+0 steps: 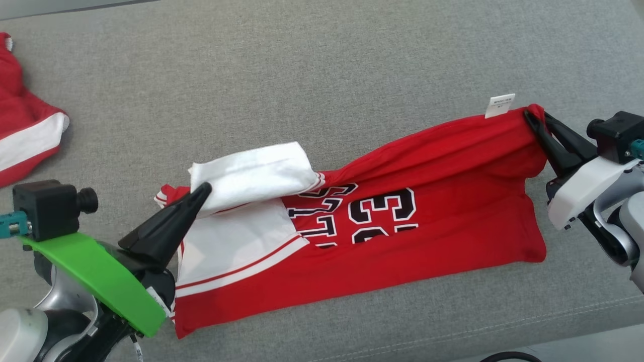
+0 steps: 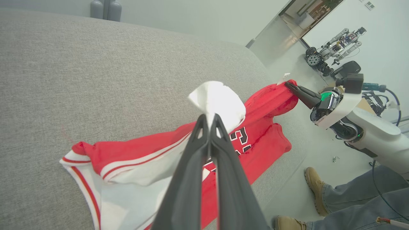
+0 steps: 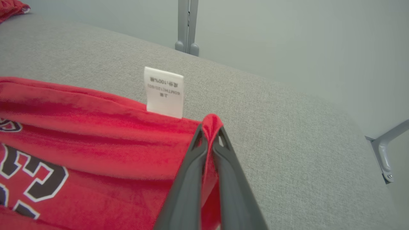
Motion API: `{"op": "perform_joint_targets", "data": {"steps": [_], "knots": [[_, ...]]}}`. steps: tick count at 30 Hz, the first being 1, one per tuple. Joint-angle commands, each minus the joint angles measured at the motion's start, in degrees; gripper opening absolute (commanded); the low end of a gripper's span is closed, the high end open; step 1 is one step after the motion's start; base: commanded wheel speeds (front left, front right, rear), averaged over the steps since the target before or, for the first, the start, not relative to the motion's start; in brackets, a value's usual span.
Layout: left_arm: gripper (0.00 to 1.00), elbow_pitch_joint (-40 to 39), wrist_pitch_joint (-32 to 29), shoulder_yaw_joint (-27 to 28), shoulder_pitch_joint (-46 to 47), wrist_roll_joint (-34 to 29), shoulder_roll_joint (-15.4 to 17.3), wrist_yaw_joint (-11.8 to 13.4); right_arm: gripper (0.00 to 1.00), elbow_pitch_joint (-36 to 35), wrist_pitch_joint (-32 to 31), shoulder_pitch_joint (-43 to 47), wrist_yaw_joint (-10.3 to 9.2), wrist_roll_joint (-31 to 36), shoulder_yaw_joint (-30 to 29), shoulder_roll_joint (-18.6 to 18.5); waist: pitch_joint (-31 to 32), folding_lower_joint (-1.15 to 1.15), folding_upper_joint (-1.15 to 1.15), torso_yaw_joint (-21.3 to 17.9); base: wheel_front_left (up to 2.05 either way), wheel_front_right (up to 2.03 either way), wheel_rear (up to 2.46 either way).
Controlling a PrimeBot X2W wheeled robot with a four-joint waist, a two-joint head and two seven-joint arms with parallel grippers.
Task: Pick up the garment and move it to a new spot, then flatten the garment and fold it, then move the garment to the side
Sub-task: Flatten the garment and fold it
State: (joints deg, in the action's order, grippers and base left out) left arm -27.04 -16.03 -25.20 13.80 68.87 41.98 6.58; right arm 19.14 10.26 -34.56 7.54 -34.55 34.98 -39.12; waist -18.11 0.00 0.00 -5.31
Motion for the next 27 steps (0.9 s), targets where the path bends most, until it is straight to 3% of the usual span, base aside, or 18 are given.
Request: {"op": "perform_joint_targets", "data": {"steps": [1, 9, 16, 27], "knots": [[0.00, 0.4, 0.9, 0.8, -0.4, 0.2, -0.5, 0.4, 0.00, 0.8, 0.5, -0.4, -0.10, 0.8, 0.6, 0.3, -0.3, 0.00, 0.00, 0.8, 0.00, 0.00, 0.00], [0.00, 8.5, -1.1, 0.3, 11.3, -0.9, -3.5, -1.9, 0.00, 6.5, 1.5, -5.0, -0.10, 2.4, 1.0, 2.4, -2.8, 0.00, 0.00, 2.6, 0.00, 0.00, 0.00], [0.00, 18.9, -2.9, -1.9, 23.5, -3.6, -7.1, -4.3, 0.00, 11.2, 2.7, -9.0, -0.10, 3.3, 2.5, 5.4, -3.9, 0.00, 0.00, 2.1, 0.00, 0.00, 0.00], [0.00, 21.6, -2.7, -2.2, 24.0, -3.4, -7.0, -6.3, 0.00, 14.4, 4.7, -9.2, -0.10, 3.9, 2.9, 6.5, -3.2, 0.00, 0.00, 1.1, 0.00, 0.00, 0.00]]}}
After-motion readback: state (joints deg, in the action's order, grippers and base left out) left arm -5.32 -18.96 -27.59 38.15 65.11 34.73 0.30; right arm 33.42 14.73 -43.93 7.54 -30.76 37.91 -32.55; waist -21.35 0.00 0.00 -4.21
